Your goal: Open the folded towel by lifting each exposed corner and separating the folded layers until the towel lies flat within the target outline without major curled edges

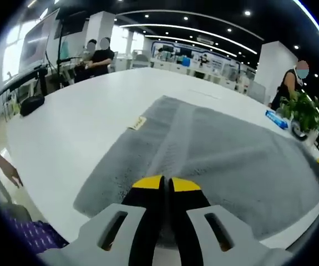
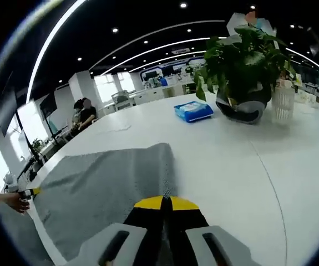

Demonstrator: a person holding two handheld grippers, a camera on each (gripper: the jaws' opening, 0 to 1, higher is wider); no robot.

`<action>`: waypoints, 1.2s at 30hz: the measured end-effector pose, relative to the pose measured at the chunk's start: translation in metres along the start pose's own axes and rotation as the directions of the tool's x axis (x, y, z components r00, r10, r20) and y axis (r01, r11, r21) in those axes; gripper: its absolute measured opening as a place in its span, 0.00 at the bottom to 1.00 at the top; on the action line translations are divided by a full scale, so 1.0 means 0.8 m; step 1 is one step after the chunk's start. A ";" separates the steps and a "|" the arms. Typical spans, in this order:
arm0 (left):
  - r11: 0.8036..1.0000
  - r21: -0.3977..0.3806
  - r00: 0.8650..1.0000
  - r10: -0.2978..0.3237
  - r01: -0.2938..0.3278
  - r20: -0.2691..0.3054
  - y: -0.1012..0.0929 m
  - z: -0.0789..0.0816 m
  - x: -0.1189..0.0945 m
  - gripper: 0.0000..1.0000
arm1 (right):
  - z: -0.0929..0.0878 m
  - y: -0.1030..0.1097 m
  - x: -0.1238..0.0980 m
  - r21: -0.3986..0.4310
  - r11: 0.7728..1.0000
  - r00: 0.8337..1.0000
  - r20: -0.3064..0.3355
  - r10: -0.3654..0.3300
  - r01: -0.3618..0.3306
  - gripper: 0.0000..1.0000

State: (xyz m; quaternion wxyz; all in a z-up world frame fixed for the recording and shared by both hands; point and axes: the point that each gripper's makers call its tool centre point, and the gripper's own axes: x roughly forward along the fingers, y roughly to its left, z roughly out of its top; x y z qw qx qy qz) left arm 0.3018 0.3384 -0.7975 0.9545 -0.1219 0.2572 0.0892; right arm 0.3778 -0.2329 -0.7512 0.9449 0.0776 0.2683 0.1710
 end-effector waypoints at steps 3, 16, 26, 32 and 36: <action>1.000 0.005 1.000 0.000 0.000 0.000 0.000 0.000 0.000 0.04 | -0.008 0.022 -0.003 -0.065 0.997 0.999 -0.027 0.042 -0.044 0.00; 1.000 -0.008 1.000 -0.004 0.004 0.000 -0.002 0.000 -0.001 0.04 | -0.064 0.053 0.010 -0.162 0.974 0.976 -0.172 0.131 -0.159 0.00; 1.000 -0.019 1.000 -0.005 0.005 0.003 -0.001 -0.001 0.000 0.04 | -0.023 0.033 0.037 -0.077 0.993 0.992 -0.097 0.081 -0.088 0.16; 1.000 -0.027 1.000 -0.005 0.005 0.000 -0.001 -0.001 0.000 0.04 | -0.029 0.036 0.060 -0.068 0.994 0.987 -0.145 0.073 -0.083 0.16; 1.000 -0.026 1.000 -0.005 0.005 -0.003 -0.001 -0.001 0.000 0.04 | -0.033 0.034 0.075 -0.062 0.995 0.983 -0.168 0.071 -0.082 0.15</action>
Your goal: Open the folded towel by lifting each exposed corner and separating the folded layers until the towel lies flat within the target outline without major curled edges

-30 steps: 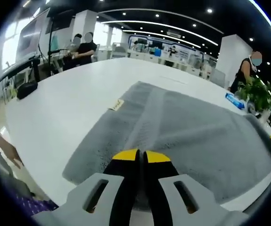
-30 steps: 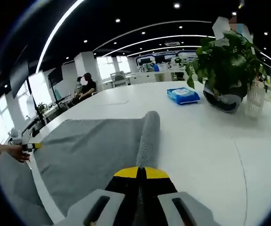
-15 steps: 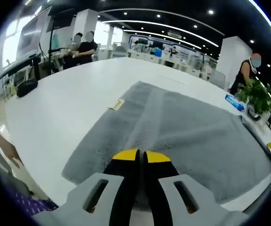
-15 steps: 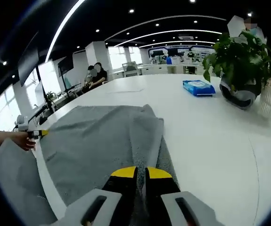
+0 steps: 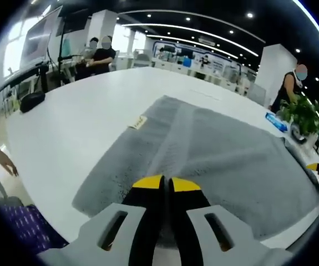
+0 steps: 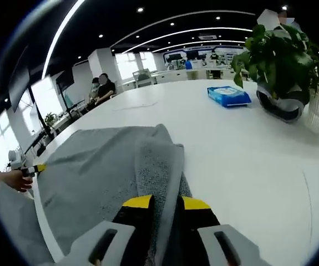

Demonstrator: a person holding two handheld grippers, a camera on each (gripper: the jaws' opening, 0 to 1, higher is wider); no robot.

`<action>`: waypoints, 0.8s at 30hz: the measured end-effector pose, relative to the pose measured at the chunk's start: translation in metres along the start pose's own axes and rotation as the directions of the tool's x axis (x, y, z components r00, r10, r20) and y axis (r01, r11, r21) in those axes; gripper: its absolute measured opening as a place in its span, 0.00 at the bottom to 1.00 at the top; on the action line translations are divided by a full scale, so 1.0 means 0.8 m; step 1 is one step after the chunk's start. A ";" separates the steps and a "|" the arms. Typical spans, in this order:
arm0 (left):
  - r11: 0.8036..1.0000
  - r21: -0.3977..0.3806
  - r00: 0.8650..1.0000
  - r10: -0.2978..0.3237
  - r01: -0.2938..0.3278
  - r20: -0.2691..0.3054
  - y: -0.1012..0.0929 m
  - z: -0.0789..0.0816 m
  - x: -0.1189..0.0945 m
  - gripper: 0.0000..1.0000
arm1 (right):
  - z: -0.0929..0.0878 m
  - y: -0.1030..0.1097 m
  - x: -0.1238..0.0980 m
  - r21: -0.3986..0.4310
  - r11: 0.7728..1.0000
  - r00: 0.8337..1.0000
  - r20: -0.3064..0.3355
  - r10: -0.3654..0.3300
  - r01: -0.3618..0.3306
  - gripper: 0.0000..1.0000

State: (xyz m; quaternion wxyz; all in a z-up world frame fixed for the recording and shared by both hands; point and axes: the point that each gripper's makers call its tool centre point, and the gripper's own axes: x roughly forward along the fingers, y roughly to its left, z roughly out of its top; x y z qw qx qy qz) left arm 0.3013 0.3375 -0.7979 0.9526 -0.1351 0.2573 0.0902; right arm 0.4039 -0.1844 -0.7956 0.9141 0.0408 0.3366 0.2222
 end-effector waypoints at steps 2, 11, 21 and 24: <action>1.000 -0.002 1.000 -0.001 0.001 -0.001 0.000 0.000 0.000 0.04 | 0.002 0.000 0.003 0.009 1.000 1.000 0.002 0.002 -0.002 0.11; 1.000 -0.010 1.000 0.000 0.000 -0.001 0.000 0.000 0.000 0.04 | 0.024 -0.027 -0.002 -0.024 0.998 0.997 0.054 -0.064 0.065 0.00; 1.000 -0.004 1.000 0.002 -0.002 -0.006 -0.001 0.001 0.001 0.04 | 0.061 -0.111 -0.038 -0.038 0.961 0.957 0.116 -0.267 0.273 0.00; 1.000 0.001 1.000 0.004 -0.004 -0.012 -0.001 0.001 0.001 0.04 | 0.071 -0.129 -0.048 -0.025 0.947 0.938 0.151 -0.312 0.319 0.01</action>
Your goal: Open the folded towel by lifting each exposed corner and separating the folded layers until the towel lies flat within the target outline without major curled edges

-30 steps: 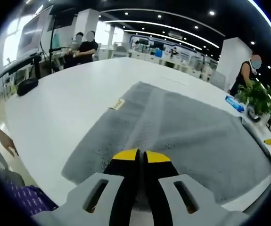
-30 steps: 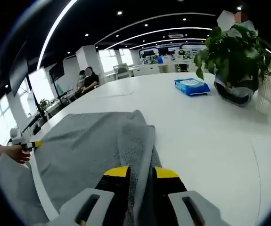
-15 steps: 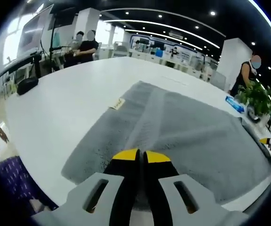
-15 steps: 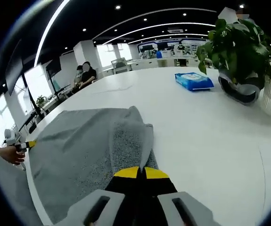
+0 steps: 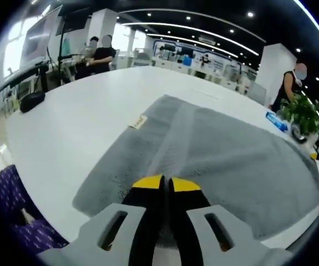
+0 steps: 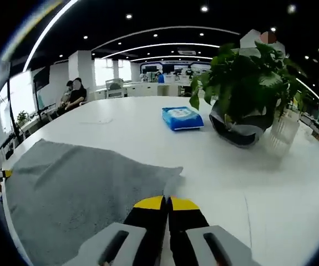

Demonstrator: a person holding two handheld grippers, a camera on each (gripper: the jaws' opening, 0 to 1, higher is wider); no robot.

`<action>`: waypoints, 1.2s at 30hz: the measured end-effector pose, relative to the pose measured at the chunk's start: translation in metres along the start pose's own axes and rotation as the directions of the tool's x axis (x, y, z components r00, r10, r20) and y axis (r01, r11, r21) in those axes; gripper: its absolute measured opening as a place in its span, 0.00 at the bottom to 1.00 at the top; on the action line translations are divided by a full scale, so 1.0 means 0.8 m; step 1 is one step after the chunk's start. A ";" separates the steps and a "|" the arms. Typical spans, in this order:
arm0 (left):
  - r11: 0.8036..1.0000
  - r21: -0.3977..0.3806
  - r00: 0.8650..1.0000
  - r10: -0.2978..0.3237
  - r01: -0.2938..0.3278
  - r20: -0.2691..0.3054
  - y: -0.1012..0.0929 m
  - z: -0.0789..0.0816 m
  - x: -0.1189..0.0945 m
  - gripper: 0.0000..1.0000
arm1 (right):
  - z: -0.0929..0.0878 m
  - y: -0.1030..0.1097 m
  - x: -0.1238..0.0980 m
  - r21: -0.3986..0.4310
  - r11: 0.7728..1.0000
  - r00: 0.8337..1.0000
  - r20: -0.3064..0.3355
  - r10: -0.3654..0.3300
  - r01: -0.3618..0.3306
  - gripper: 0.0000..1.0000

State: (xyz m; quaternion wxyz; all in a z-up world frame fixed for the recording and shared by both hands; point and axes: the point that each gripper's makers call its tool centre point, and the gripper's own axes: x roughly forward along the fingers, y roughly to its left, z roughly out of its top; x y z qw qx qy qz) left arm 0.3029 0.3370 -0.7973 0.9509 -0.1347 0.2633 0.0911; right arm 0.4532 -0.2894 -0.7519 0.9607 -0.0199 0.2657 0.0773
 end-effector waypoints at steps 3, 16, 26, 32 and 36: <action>1.000 -0.009 0.999 -0.019 0.019 -0.026 0.000 0.000 0.001 0.04 | 0.011 -0.005 -0.008 0.060 0.998 0.999 0.032 -0.008 0.006 0.08; 0.971 0.134 0.980 -0.189 0.196 -0.065 -0.037 0.031 0.023 0.31 | -0.044 0.095 -0.033 -0.045 0.977 0.974 -0.101 0.201 -0.206 0.24; 0.930 0.269 0.967 -0.221 0.249 -0.130 -0.056 0.023 0.055 0.45 | -0.087 0.092 -0.014 -0.069 0.972 0.956 -0.207 0.206 -0.225 0.46; 0.909 0.343 0.971 -0.205 0.236 -0.123 -0.058 0.025 0.066 0.49 | -0.081 0.091 0.002 -0.136 0.965 0.960 -0.204 0.193 -0.223 0.49; 0.914 0.338 0.973 -0.197 0.226 -0.117 -0.061 0.030 0.075 0.50 | -0.073 0.085 0.016 -0.132 0.969 0.964 -0.192 0.183 -0.210 0.49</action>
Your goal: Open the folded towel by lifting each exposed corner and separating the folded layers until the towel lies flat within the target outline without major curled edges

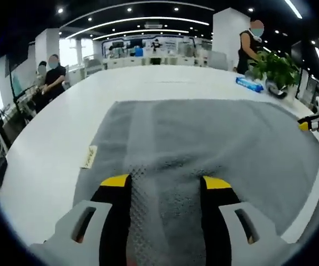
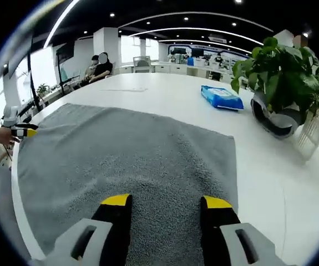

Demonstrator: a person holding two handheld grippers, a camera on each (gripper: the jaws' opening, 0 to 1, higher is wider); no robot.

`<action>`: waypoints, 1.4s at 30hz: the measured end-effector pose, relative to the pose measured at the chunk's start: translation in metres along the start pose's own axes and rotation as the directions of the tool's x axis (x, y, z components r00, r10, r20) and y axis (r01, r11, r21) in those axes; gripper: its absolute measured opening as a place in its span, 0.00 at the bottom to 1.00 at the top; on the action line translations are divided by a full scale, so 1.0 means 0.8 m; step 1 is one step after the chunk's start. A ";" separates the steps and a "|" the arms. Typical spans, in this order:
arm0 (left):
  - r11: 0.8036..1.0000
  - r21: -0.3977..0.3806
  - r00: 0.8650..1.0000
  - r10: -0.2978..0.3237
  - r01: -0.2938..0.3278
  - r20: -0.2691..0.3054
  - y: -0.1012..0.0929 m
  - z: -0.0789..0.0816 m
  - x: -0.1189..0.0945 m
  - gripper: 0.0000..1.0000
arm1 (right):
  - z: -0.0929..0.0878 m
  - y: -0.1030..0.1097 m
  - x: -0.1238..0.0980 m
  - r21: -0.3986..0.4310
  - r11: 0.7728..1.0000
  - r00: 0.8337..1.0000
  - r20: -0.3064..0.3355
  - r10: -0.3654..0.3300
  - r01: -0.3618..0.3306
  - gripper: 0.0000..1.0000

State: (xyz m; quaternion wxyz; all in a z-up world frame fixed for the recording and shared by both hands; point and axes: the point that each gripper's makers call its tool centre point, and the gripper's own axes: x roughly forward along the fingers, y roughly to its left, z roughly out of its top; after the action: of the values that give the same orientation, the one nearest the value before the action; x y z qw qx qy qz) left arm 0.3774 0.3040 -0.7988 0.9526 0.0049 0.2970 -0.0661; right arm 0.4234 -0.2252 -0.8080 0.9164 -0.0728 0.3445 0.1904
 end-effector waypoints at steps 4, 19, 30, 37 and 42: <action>1.000 -0.006 1.000 0.011 -0.011 0.001 0.001 0.009 0.013 0.50 | 0.015 -0.009 0.015 0.008 1.000 1.000 0.013 -0.014 0.014 0.49; 0.999 -0.048 1.000 -0.014 0.014 -0.017 -0.015 0.031 0.030 0.58 | 0.057 -0.025 0.012 0.144 0.989 0.990 0.134 -0.047 0.028 0.62; 0.976 -0.134 0.926 -0.113 0.171 0.359 -0.122 0.160 -0.084 0.64 | 0.165 0.074 -0.126 0.427 0.878 0.848 0.528 -0.045 -0.219 0.77; 0.968 -0.132 0.848 -0.117 0.214 0.517 -0.164 0.178 -0.143 0.69 | 0.150 0.111 -0.177 0.186 0.981 0.859 0.511 -0.042 -0.063 0.88; 0.969 -0.119 0.876 -0.140 0.218 0.461 -0.158 0.154 -0.155 0.73 | 0.155 0.112 -0.200 0.301 0.950 0.818 0.565 -0.109 -0.081 0.90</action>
State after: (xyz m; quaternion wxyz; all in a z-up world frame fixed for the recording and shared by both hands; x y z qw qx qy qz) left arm 0.3294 0.1883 -0.6234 0.9820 -0.1179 0.0727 -0.1283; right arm 0.3522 -0.1583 -0.6090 0.9785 0.1307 0.0768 0.1397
